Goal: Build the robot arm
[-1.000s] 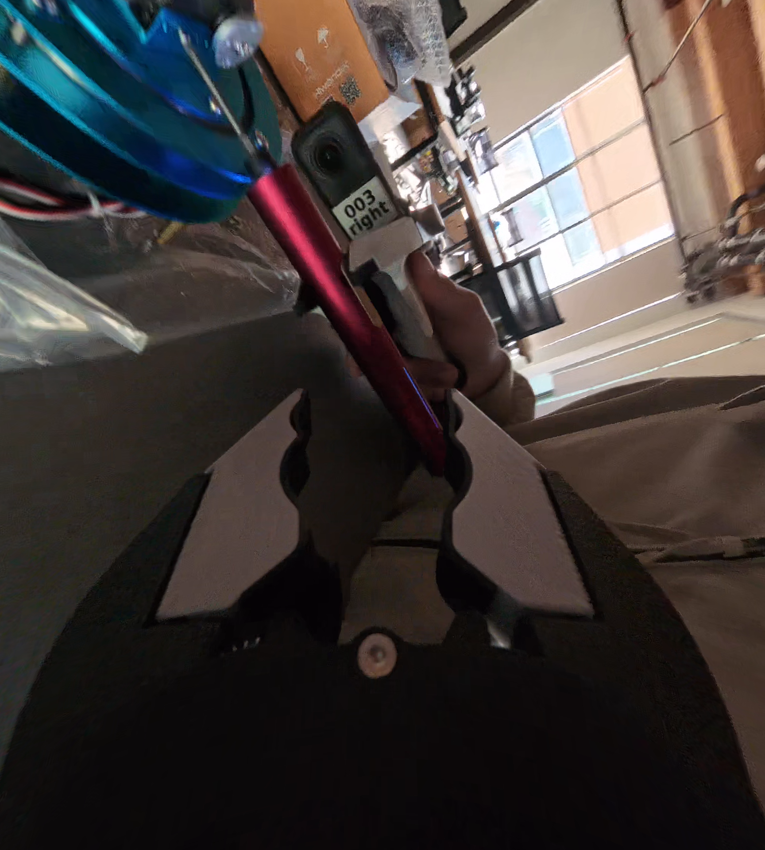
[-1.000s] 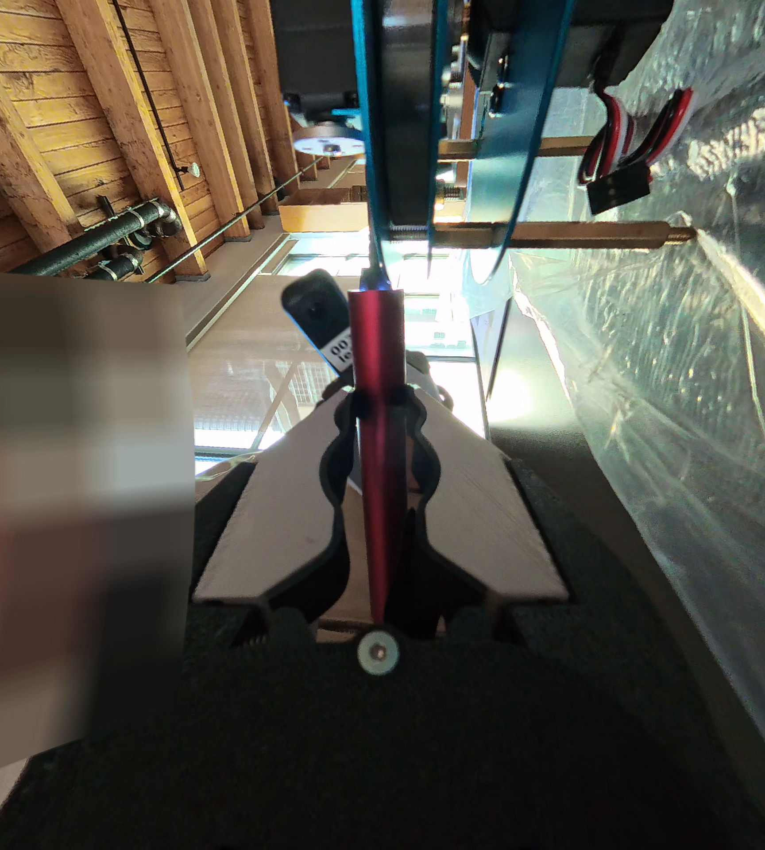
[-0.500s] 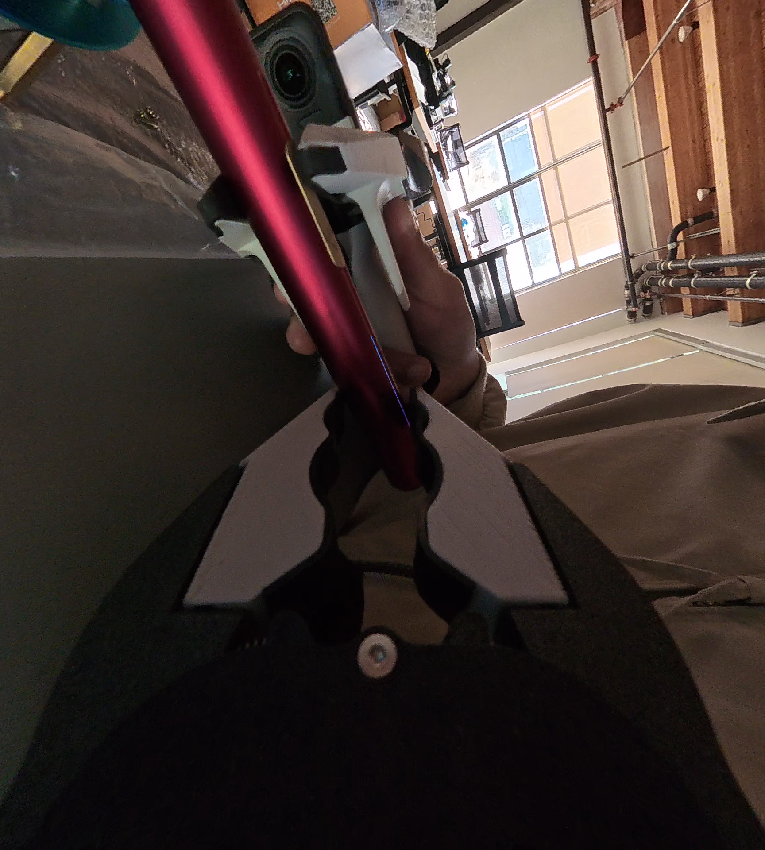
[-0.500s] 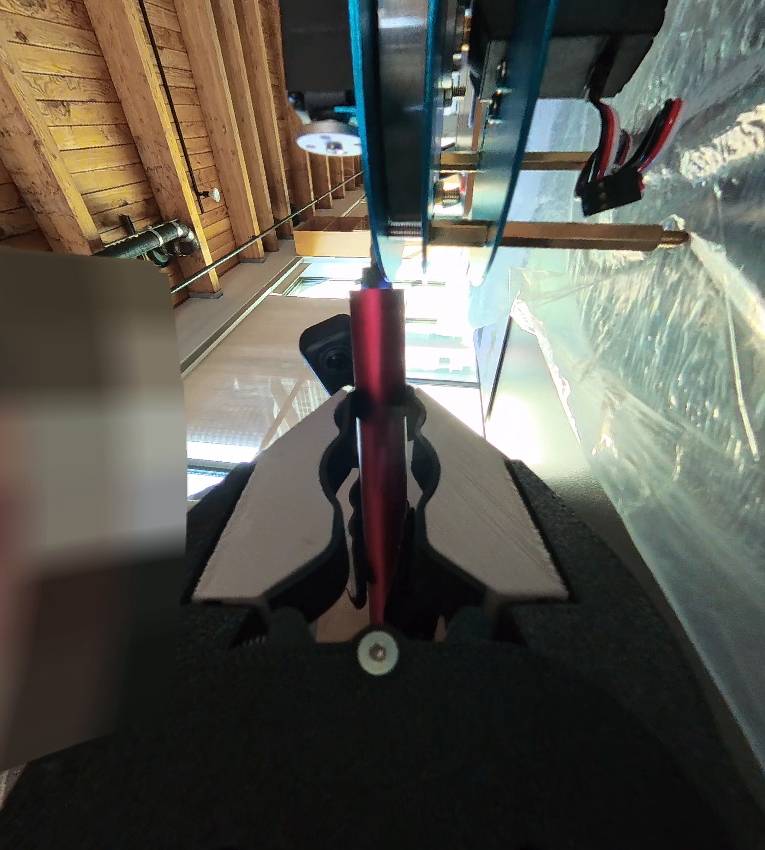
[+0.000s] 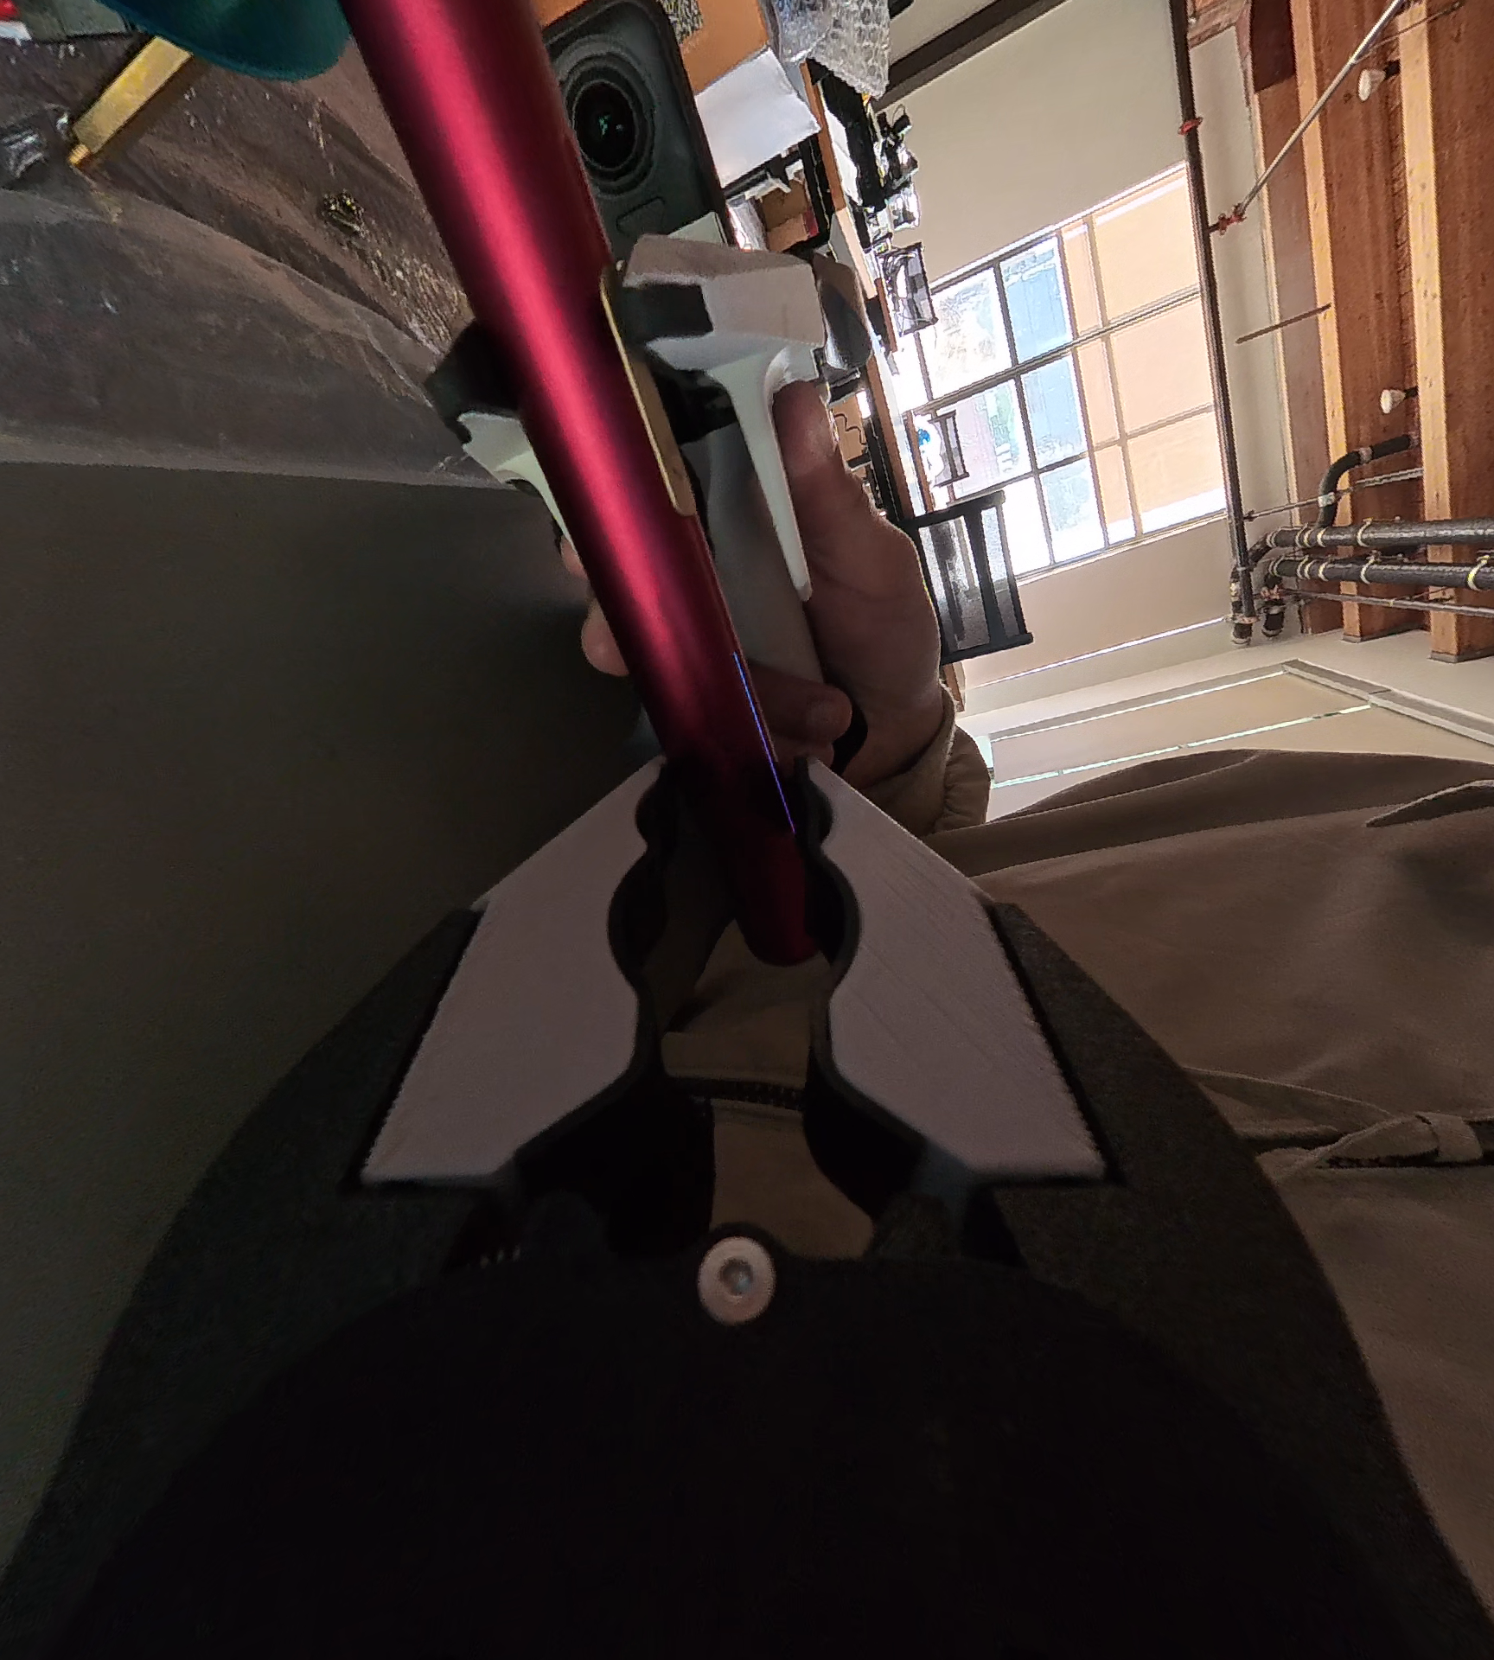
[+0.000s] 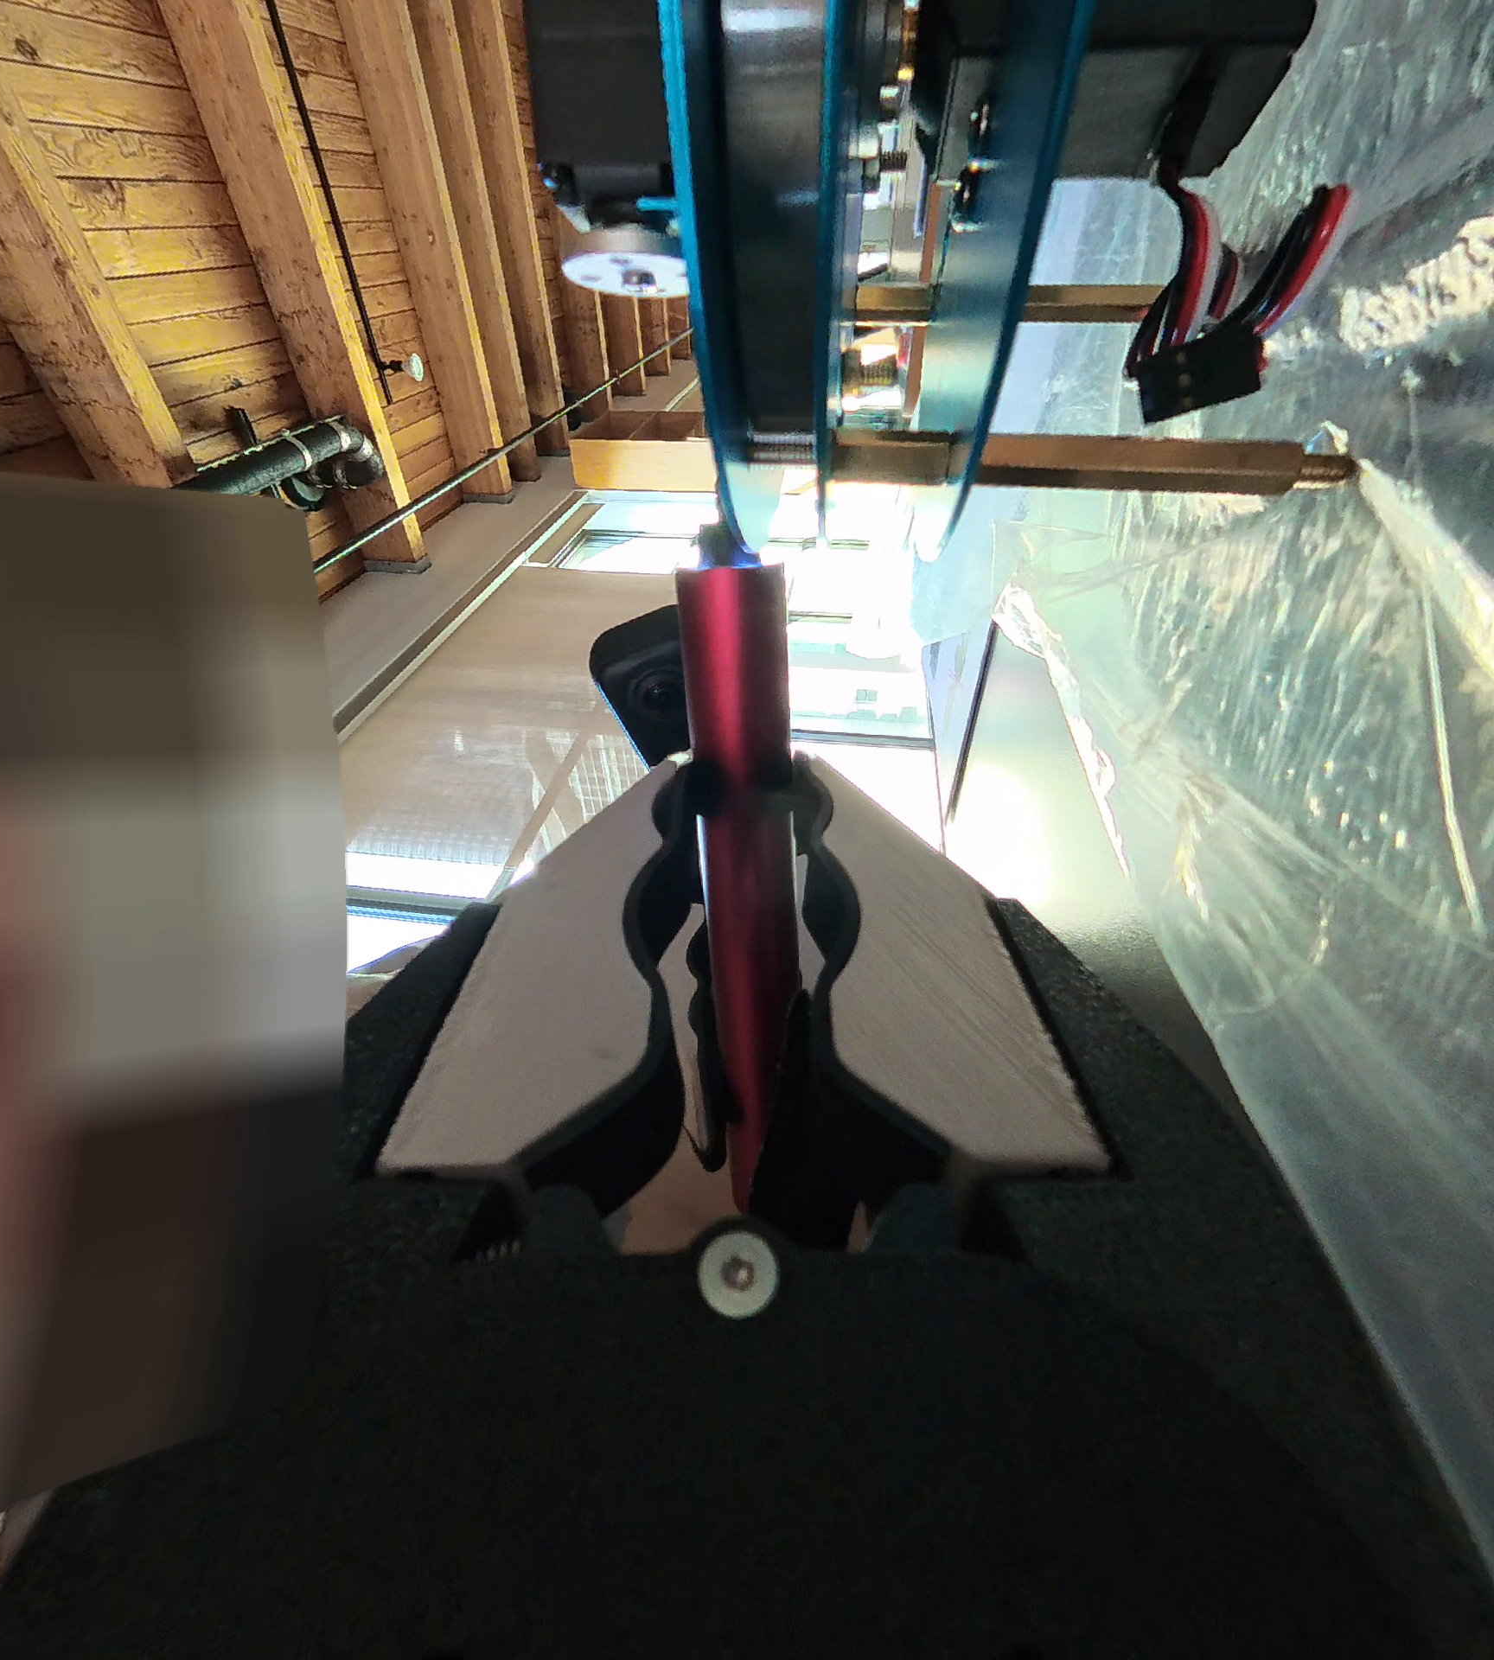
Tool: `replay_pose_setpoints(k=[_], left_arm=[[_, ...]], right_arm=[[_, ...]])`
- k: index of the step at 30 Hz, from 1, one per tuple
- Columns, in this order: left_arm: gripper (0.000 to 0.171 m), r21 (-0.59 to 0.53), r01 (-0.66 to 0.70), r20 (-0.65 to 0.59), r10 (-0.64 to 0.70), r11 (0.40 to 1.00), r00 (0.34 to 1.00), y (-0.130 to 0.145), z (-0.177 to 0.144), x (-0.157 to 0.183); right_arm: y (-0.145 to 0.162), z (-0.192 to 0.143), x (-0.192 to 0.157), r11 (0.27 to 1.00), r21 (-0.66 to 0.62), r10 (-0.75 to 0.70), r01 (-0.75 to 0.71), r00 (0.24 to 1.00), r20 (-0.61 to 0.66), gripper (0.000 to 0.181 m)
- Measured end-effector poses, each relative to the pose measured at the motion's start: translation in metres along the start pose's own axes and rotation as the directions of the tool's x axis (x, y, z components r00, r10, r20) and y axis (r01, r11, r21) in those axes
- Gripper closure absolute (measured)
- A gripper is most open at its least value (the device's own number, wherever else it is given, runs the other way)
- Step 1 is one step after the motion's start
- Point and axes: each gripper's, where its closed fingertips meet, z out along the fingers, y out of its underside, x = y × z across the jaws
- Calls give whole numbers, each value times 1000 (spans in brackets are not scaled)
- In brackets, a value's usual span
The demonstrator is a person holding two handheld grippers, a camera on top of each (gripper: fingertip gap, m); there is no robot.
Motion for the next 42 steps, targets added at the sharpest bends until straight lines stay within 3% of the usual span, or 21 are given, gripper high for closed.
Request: replay_pose_setpoints(k=[14, 16, 19, 42], left_arm=[[149, 3, 28, -15, -28, 1000, 999, -3, -3, -2], [149, 4, 30, -13, -30, 1000, 999, -3, -3, -3], [149, 2, 33, -13, -33, 999, 999, -3, -3, -3], [149, -3, 36, -10, -36, 999, 999, -5, -4, -4]], right_arm=[[-2, 0, 1, 1000, 4, -17, 17, 1000, -18, 162], [-1, -3, 3, 999, -4, -39, 38, 998, -48, 153], [2, -6, 2, 997, -20, -75, 74, 994, -79, 163], [-4, -6, 1, 999, -13, -50, 49, 996, -76, 164]])
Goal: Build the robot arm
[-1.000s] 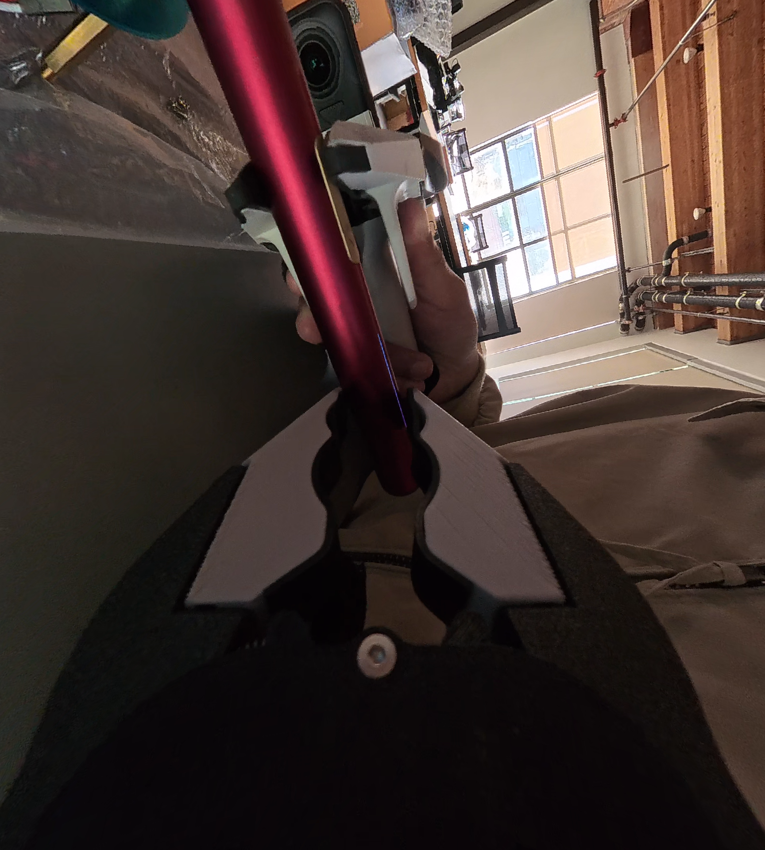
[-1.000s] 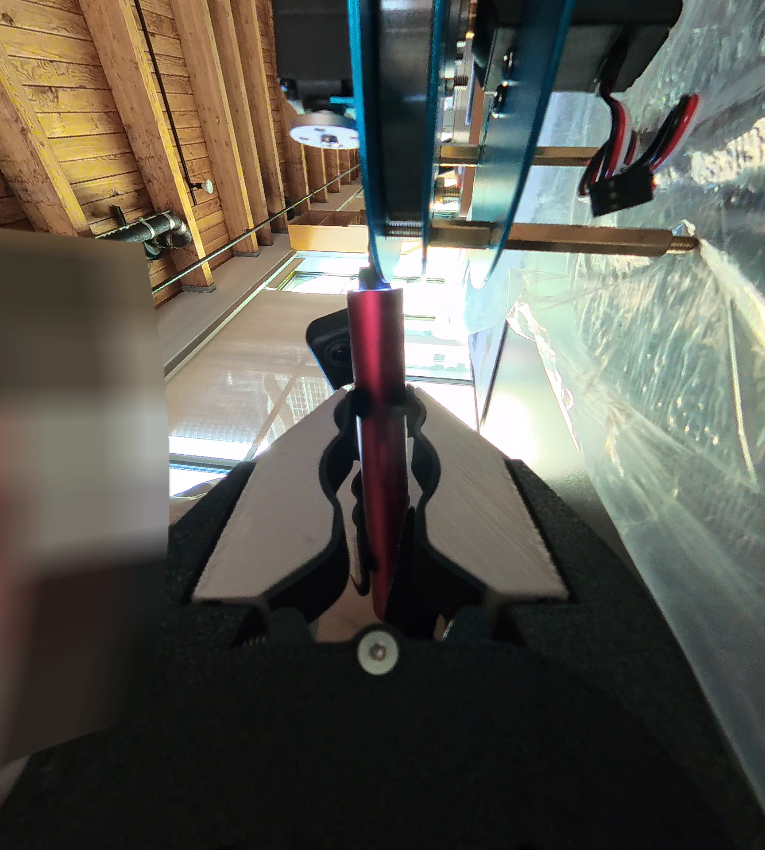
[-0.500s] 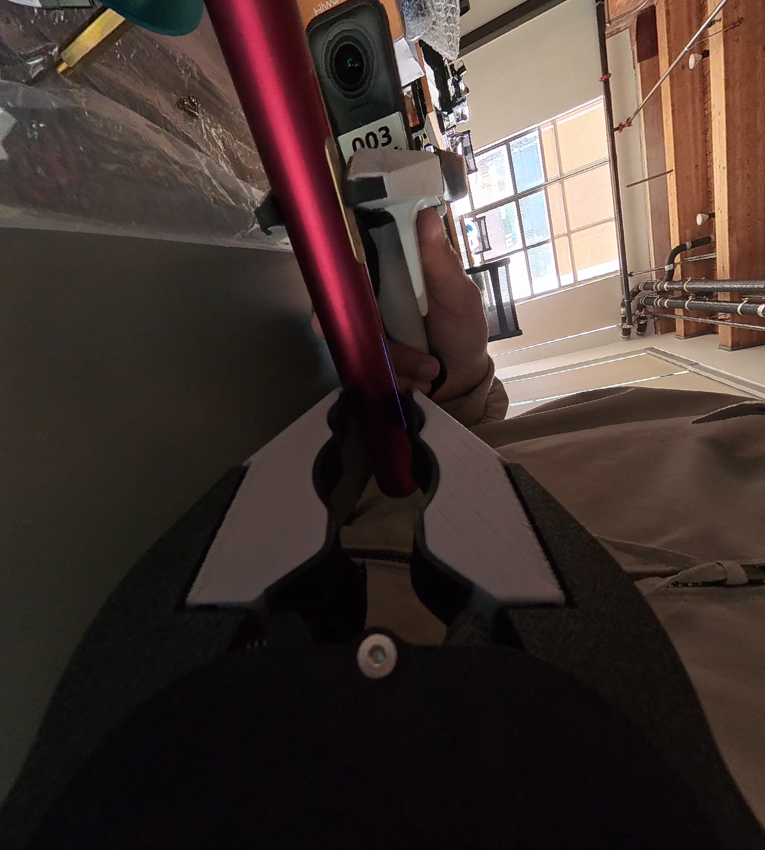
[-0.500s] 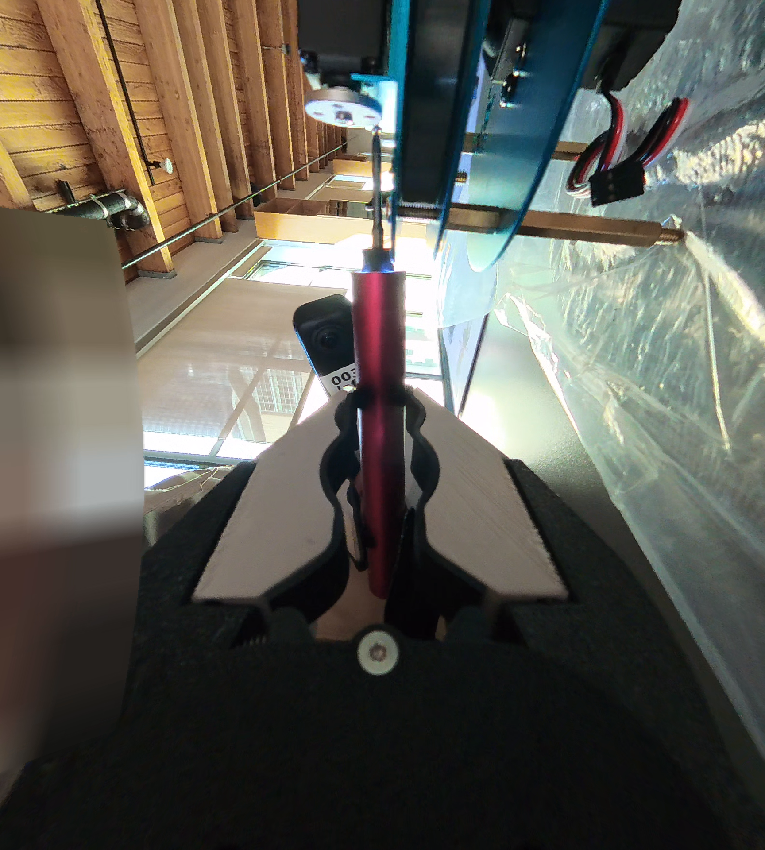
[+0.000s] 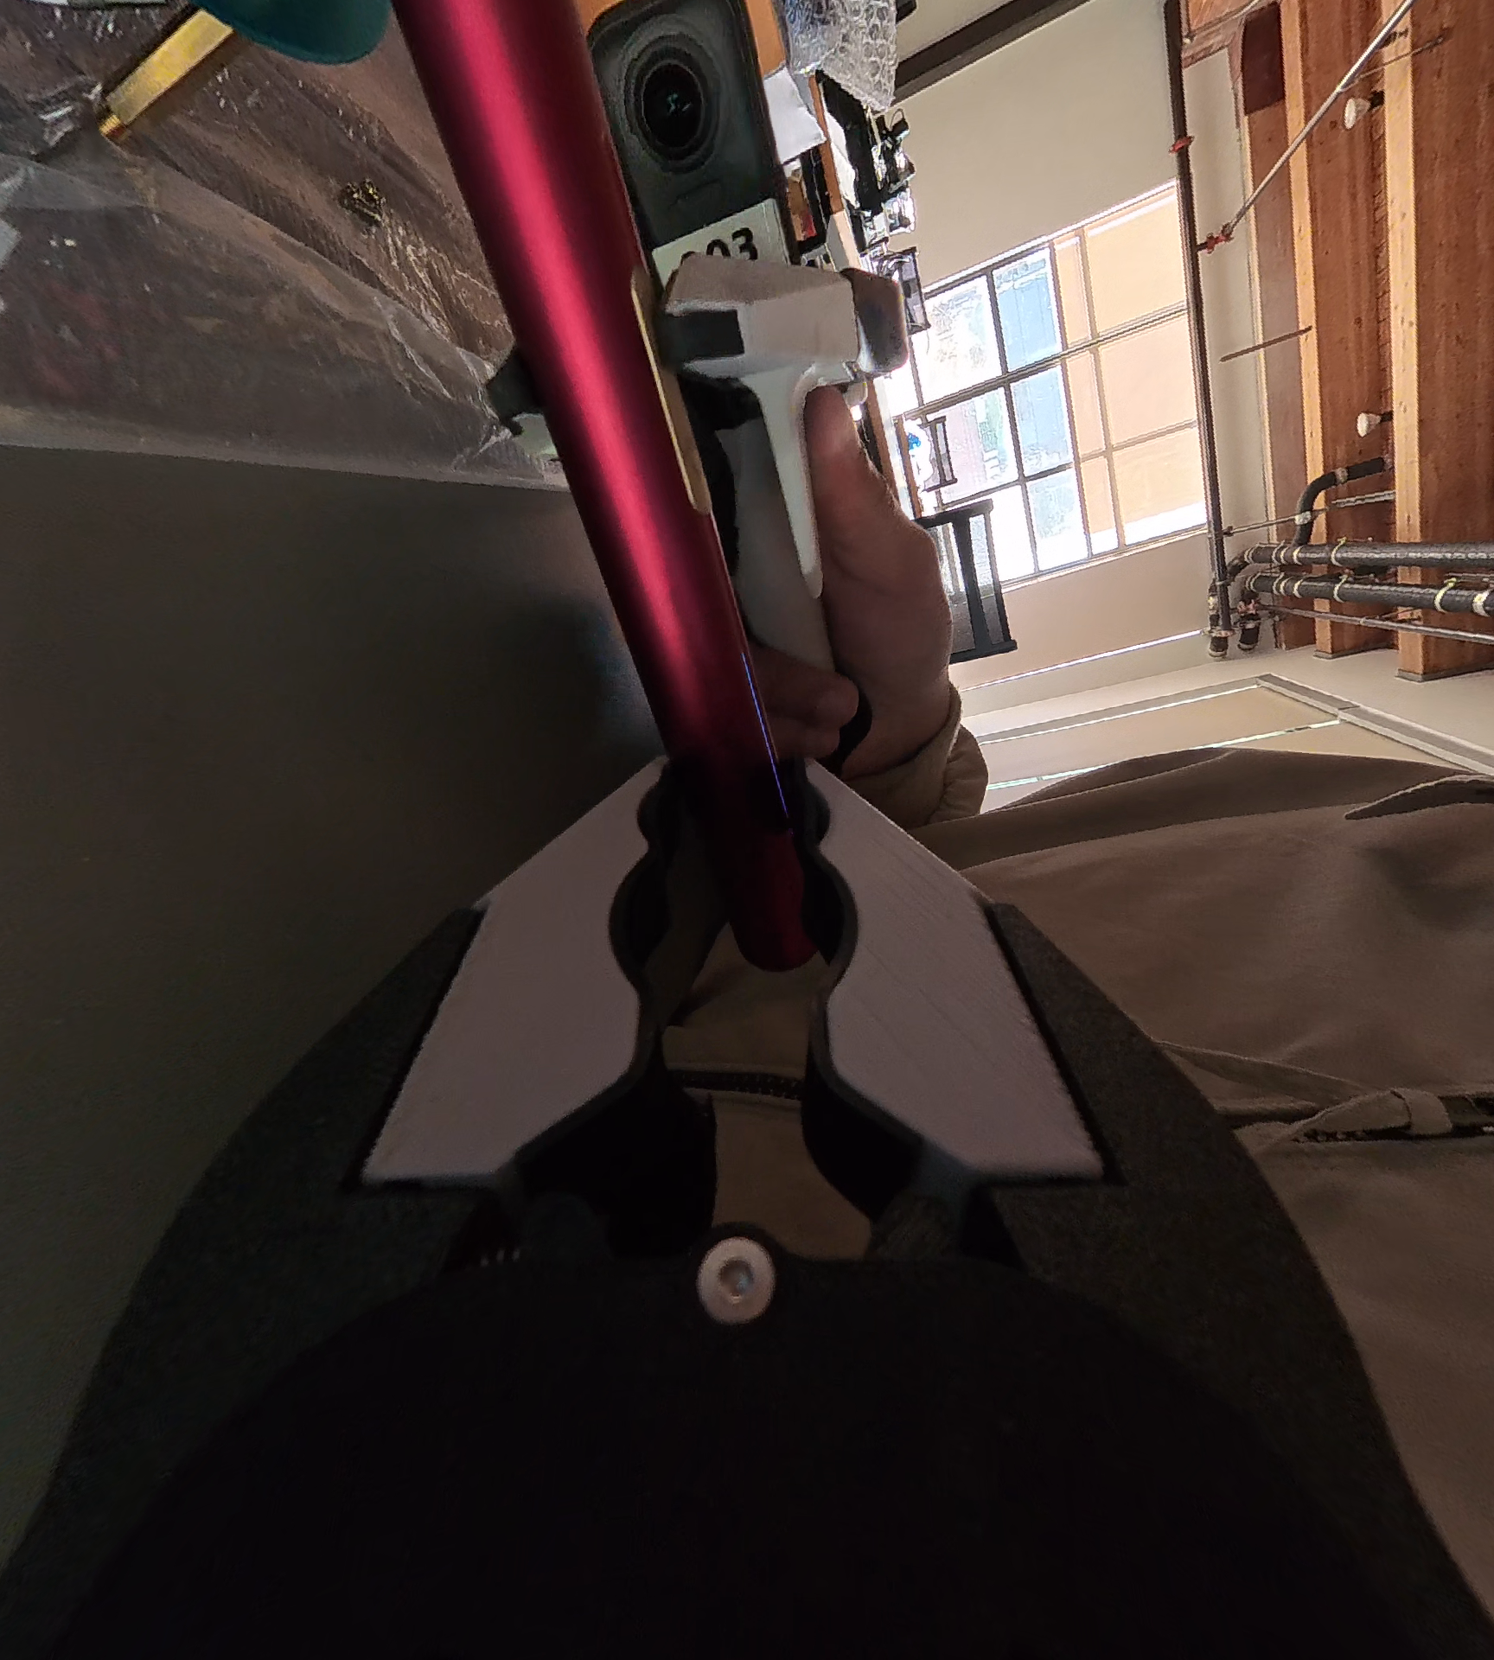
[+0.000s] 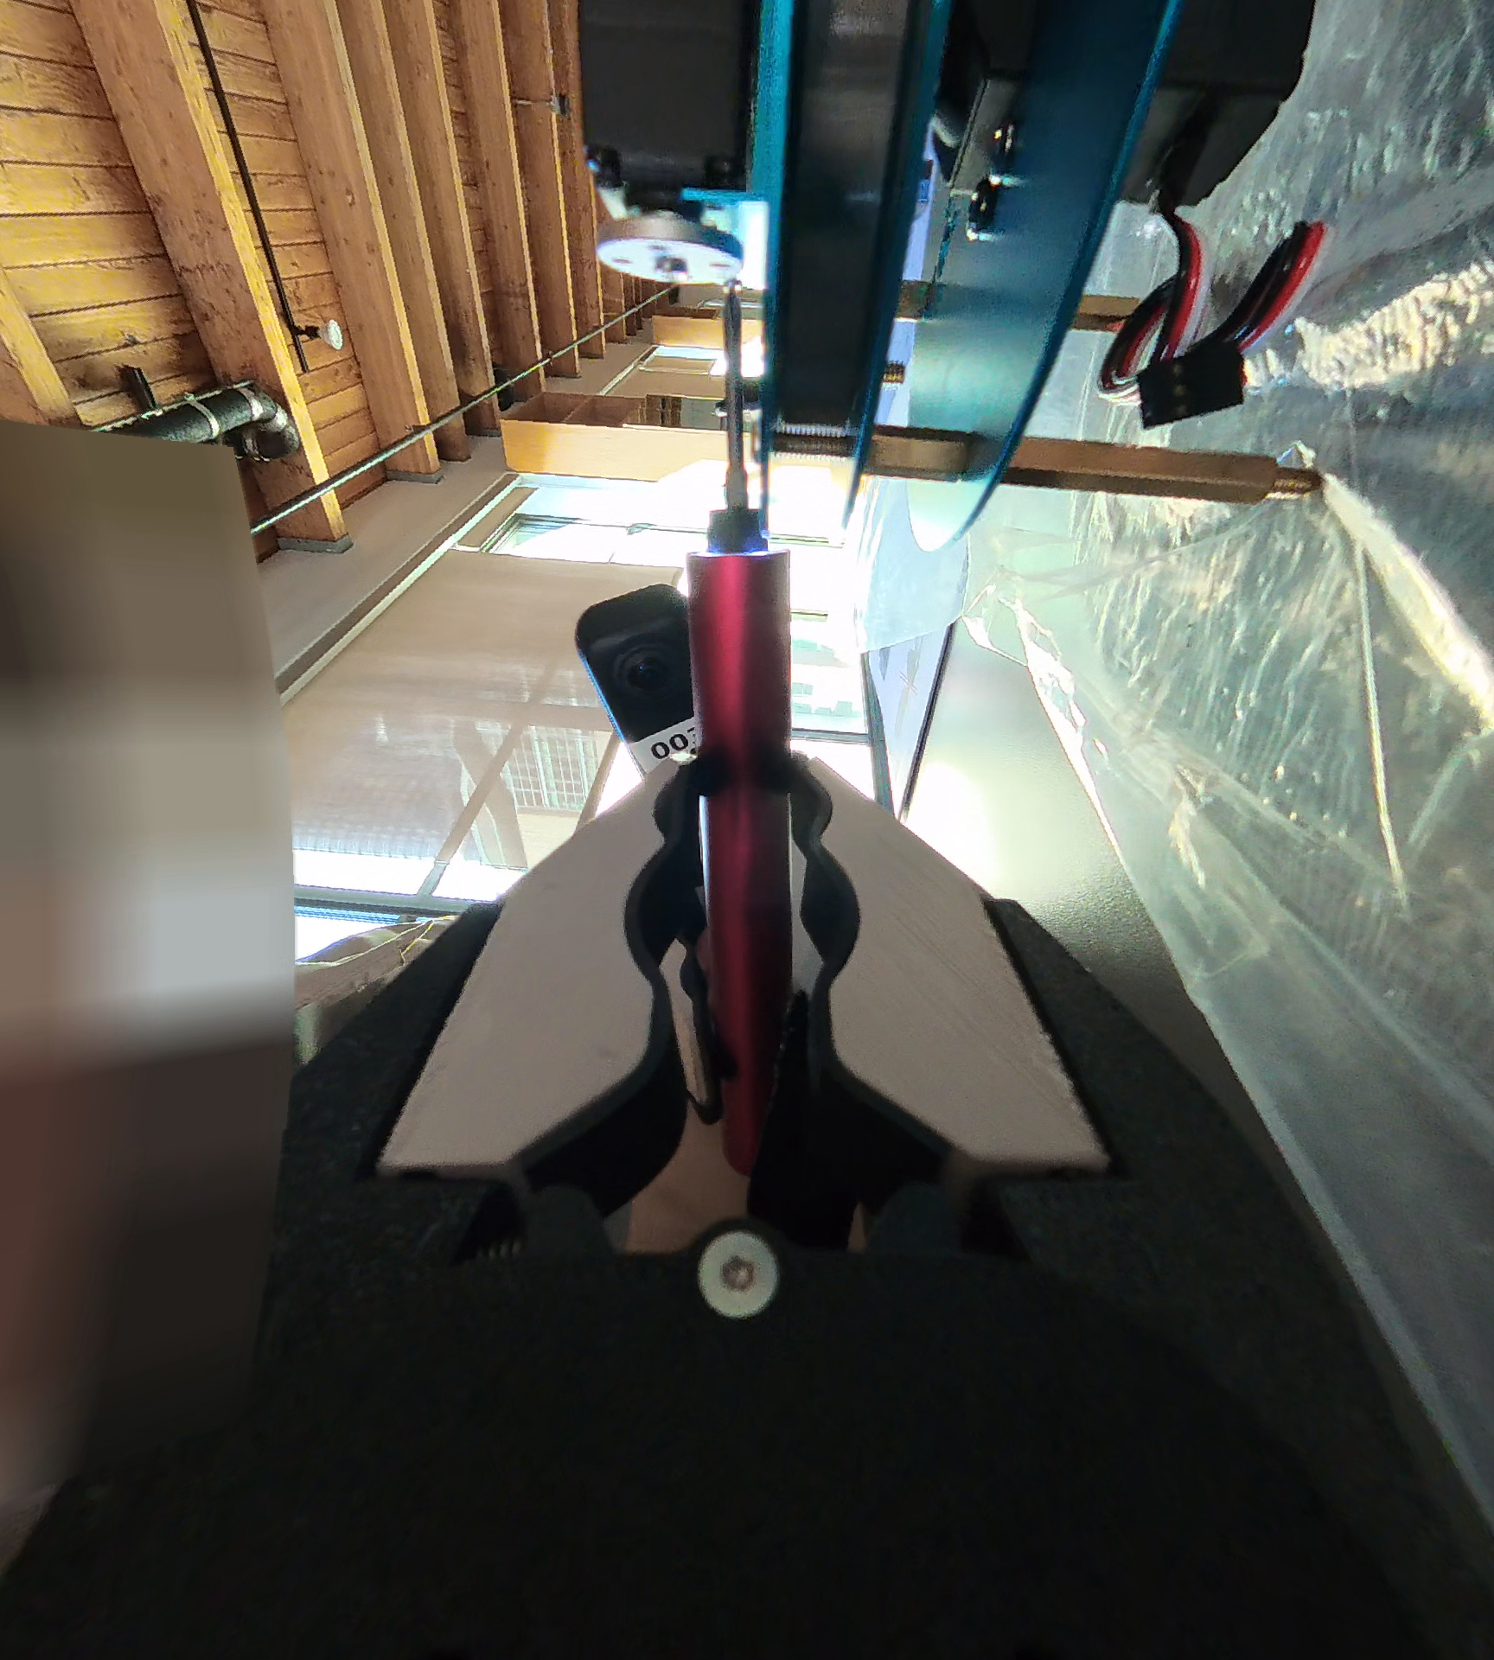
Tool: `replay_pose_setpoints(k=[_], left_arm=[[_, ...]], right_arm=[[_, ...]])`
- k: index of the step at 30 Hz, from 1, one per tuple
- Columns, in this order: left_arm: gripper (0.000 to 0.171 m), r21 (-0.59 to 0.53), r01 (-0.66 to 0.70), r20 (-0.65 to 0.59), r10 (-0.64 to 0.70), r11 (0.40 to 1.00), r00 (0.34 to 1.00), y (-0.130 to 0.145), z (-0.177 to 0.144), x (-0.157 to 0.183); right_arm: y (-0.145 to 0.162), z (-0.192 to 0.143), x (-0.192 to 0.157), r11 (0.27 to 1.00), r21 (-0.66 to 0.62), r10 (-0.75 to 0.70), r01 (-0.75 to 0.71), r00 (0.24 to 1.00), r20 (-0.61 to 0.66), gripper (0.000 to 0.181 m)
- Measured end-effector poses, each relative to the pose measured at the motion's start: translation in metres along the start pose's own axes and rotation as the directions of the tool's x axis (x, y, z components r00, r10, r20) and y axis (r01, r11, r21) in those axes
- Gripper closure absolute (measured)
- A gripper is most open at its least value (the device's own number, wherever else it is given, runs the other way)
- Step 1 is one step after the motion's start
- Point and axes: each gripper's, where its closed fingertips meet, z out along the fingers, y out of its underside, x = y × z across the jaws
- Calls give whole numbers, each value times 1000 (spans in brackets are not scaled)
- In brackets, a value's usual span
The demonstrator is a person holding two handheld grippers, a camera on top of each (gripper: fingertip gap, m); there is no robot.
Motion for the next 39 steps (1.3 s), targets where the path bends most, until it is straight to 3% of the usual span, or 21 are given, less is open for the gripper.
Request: replay_pose_setpoints(k=[14, 18, 20, 23, 25, 27, 28, 31, 36, 39], left_arm=[[148, -1, -19, 5, 19, 1000, 1000, -2, -2, 0], [131, -93, -156, 179, 170, 983, 969, 0, -23, -6], [131, -139, -309, 263, 336, 941, 904, -22, -48, 3], [121, -183, -590, 367, 612, 786, 701, -95, -78, 22], [117, -196, -703, 363, 716, 684, 596, -147, -72, 24], [112, -212, -753, 331, 771, 623, 544, -188, -51, 10], [111, -213, -754, 306, 776, 621, 552, -201, -40, 1], [108, -178, -704, 183, 726, 687, 663, -217, -14, -15], [121, -227, -699, 100, 730, 678, 676, -203, -1, -41], [123, -190, -703, 88, 725, 686, 683, -201, -1, -44]], right_arm=[[-3, 1, 0, 999, 31, 17, -18, 999, 40, 163], [-4, 2, 1, 999, 34, 19, -21, 998, 55, 164], [-5, 1, 1, 999, 35, 13, -15, 999, 52, 163], [-5, 1, 1, 999, 42, 10, -13, 998, 59, 163], [-6, 1, 1, 999, 47, 12, -15, 998, 67, 164], [-7, 1, 1, 999, 51, 11, -14, 998, 70, 163], [-8, 1, 1, 999, 52, 10, -14, 997, 71, 163], [-9, 0, 1, 998, 63, 10, -15, 998, 70, 163], [-12, -3, 1, 996, 90, 4, -10, 998, 70, 163], [-13, -1, 1, 995, 97, 7, -14, 997, 71, 164]])
